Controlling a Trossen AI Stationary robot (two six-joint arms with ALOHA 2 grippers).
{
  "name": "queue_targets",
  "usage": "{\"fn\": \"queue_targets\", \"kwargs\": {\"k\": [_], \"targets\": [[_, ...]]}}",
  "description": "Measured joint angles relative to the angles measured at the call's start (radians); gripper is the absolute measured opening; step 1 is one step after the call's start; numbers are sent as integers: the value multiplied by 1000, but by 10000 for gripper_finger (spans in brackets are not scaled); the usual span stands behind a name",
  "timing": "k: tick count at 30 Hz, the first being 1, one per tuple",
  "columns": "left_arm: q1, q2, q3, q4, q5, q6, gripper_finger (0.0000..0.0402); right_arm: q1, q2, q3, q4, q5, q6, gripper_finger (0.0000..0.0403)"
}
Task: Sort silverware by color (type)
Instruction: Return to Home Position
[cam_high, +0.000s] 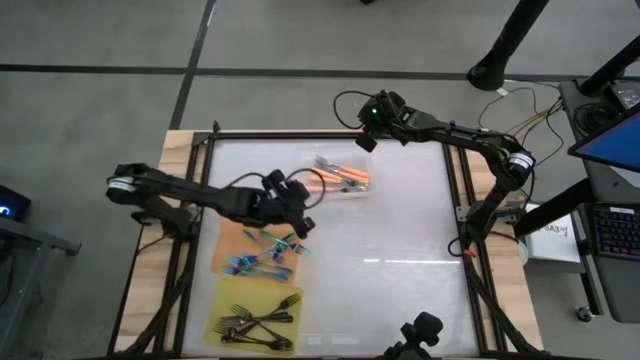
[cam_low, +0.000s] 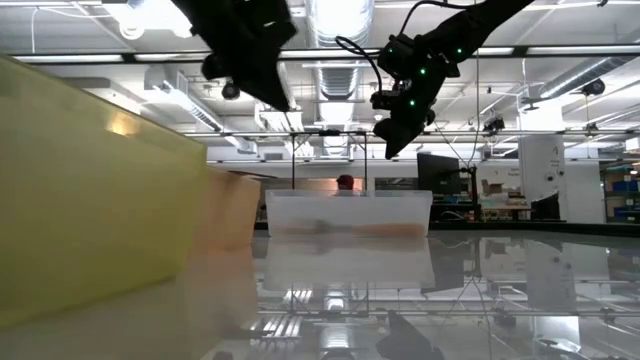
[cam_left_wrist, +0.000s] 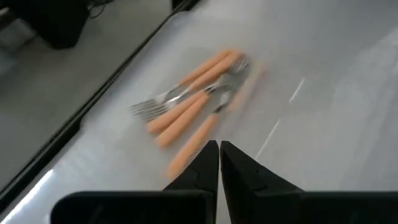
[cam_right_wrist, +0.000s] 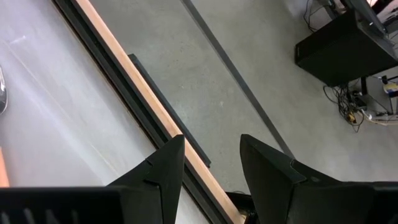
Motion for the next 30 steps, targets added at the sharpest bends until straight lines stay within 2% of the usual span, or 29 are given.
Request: {"fn": "queue_targets", "kwargs": {"k": [3,8,19,23,30], "targets": [[30,-86,-50,-60,-5,-46,0,0,0,0,0,0,0,148],[56,-264,-216,-62,-5,-120,0,0,0,0,0,0,0,148],[-9,-724,-524,3,5,55,0,-12,0,29,7,3,0,148],[-9,-883,-623,7,68,55,0,-10,0,32,8,0,0,148],[-9,-1121,-814,43,76,20,0,-19,-3,31,7,0,0,148]]}}
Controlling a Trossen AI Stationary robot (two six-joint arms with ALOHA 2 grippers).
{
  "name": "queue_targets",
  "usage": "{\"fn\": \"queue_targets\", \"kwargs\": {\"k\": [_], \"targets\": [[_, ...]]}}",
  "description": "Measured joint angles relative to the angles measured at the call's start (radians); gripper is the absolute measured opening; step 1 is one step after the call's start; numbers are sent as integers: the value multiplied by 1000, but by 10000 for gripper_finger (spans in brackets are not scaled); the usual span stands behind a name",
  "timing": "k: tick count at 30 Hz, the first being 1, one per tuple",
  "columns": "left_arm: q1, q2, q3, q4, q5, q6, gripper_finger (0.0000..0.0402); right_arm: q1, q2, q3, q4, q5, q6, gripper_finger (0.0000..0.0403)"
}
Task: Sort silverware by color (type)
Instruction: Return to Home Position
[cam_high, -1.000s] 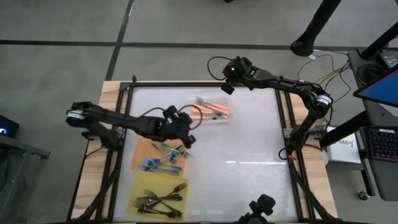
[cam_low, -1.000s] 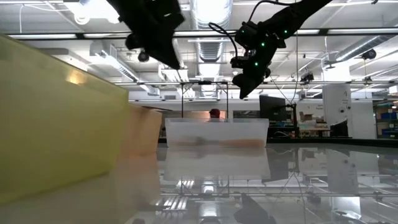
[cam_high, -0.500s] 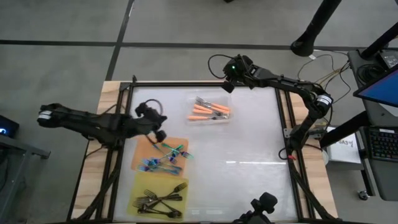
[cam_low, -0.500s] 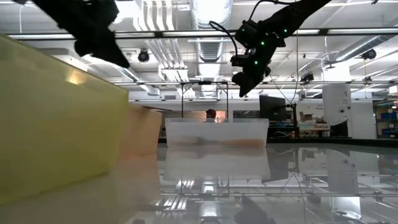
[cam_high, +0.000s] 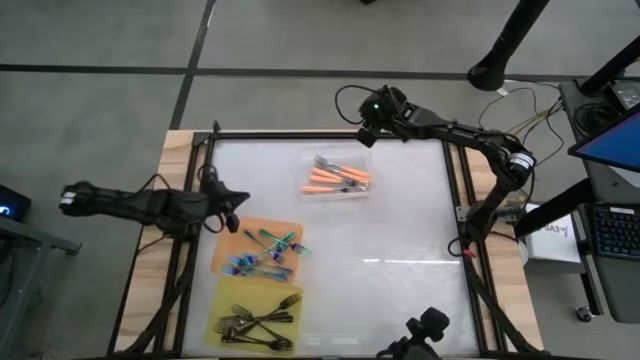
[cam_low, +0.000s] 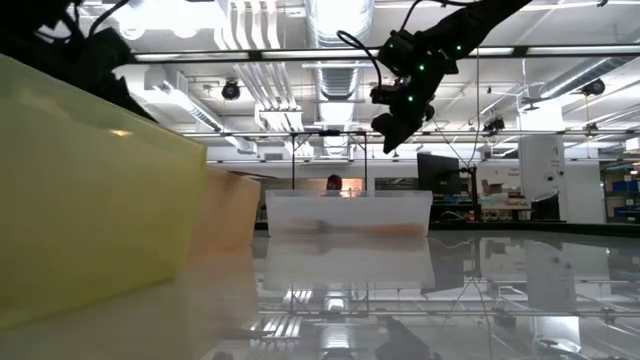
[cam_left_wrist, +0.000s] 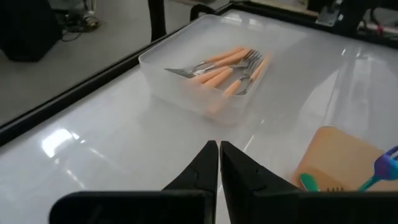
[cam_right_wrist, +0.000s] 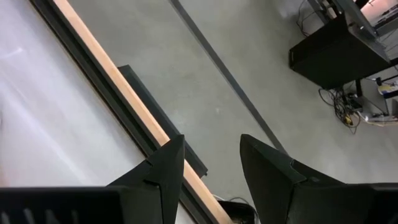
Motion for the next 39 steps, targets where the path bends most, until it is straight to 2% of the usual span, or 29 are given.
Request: {"fn": "queue_targets", "kwargs": {"k": [4,11,15,24,39], "targets": [[0,-103,-75,25,25,45,0,-19,-15,-14,0,1,0,148],[-2,-214,-109,23,163,76,0,-52,-121,-88,1,-2,0,148],[-2,-249,-125,24,165,78,0,-81,-258,-195,8,4,0,148],[-2,-269,-150,27,191,101,0,-92,-614,-540,79,3,0,148],[-2,-270,-149,40,183,119,0,-92,-1162,-974,77,3,0,148]]}}
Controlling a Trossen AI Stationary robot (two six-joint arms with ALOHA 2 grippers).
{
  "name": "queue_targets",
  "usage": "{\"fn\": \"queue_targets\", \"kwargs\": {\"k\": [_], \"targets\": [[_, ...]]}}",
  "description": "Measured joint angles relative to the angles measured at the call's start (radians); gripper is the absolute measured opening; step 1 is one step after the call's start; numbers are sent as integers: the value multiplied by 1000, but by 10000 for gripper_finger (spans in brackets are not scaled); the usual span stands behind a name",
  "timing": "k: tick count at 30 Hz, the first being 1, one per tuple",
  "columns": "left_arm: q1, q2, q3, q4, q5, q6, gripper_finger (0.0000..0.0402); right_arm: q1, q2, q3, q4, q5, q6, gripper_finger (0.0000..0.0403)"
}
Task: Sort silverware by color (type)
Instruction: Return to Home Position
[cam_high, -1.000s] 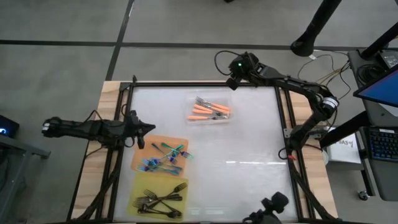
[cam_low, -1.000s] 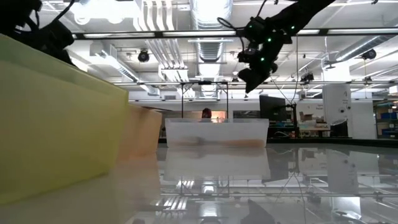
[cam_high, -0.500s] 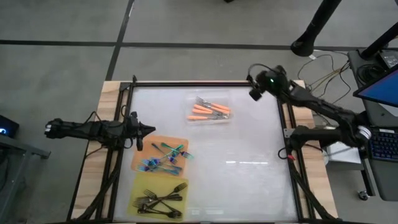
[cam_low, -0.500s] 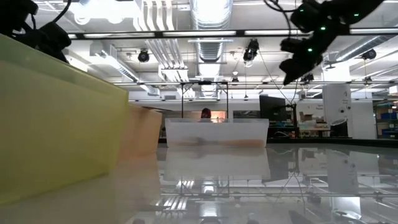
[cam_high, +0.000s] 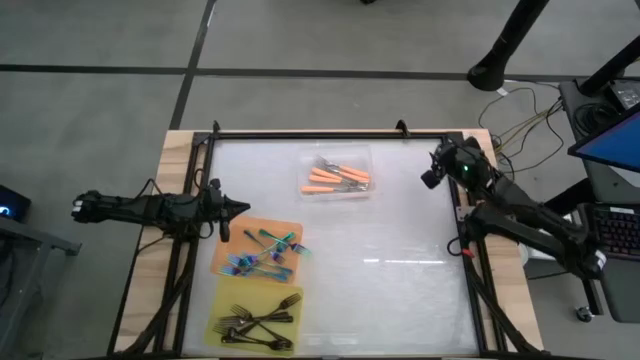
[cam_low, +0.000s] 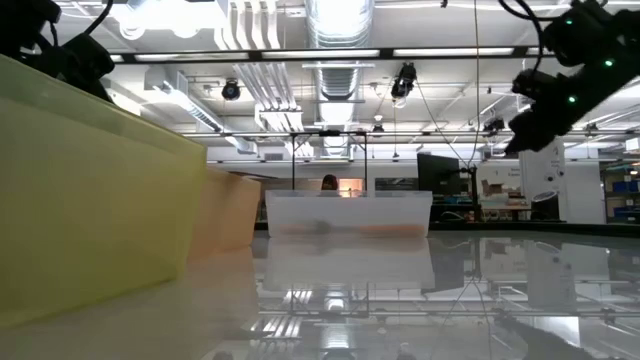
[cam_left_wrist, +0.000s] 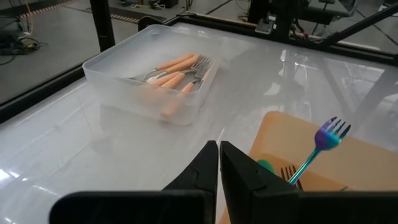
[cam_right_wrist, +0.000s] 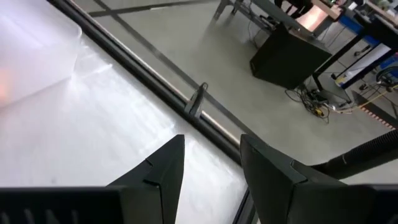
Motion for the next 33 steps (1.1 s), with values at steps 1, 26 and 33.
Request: {"fn": "queue_targets", "kwargs": {"k": [1,26,33], "targets": [[0,0,0,1,0,0,0,0,-33,-25,0,0,0,148],[0,7,-55,65,10,-35,0,0,-414,-250,81,-5,0,148],[0,13,-56,80,11,-20,0,0,-401,-255,106,-7,0,148]]}}
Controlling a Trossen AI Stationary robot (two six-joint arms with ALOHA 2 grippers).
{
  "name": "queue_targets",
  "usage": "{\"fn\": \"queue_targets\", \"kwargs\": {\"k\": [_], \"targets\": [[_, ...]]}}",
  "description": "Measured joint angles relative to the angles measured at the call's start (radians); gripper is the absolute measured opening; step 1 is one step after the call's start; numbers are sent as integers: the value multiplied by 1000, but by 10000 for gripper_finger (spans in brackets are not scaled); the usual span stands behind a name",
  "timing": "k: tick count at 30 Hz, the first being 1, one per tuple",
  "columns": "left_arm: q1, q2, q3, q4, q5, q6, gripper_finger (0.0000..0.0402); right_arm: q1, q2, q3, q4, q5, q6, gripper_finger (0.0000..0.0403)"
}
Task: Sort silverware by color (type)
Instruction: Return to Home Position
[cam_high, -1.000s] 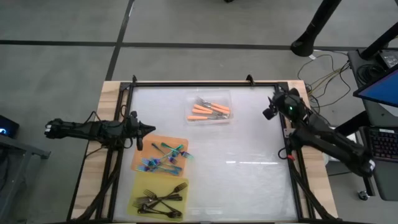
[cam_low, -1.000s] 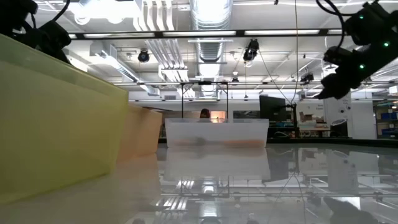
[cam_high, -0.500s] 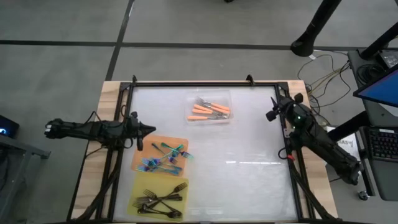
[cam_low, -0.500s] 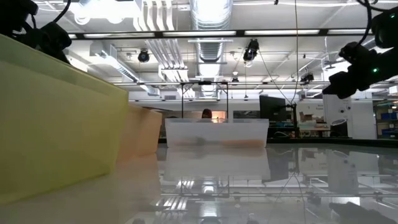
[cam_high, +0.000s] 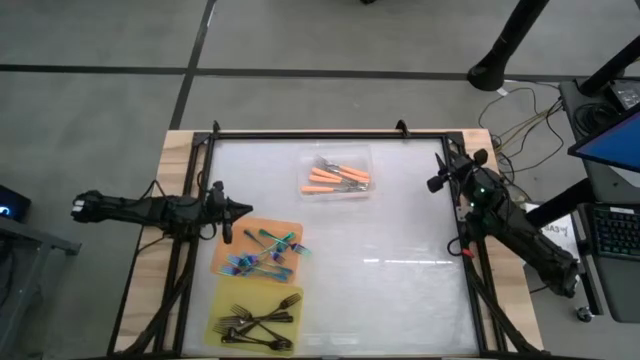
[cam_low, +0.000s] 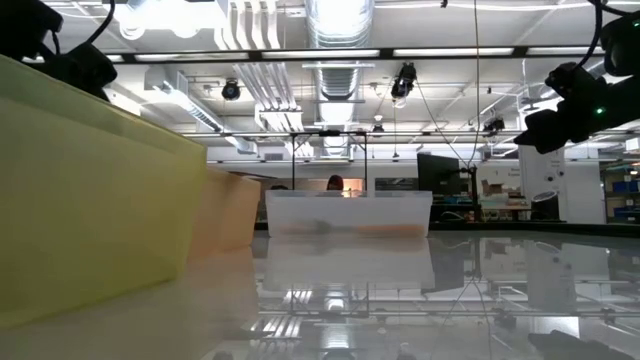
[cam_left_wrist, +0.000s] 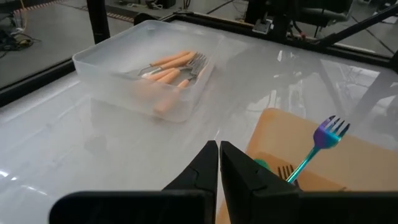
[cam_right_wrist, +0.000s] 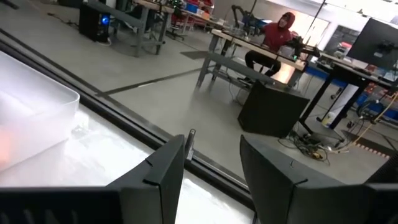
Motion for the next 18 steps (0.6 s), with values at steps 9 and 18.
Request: {"fn": "queue_targets", "kwargs": {"k": [9,18], "targets": [[0,32,-2,-6,-129,-9,0,0,9,2,-6,0,0,148],[0,43,-2,-6,-133,-9,0,0,8,3,-10,31,0,148]]}}
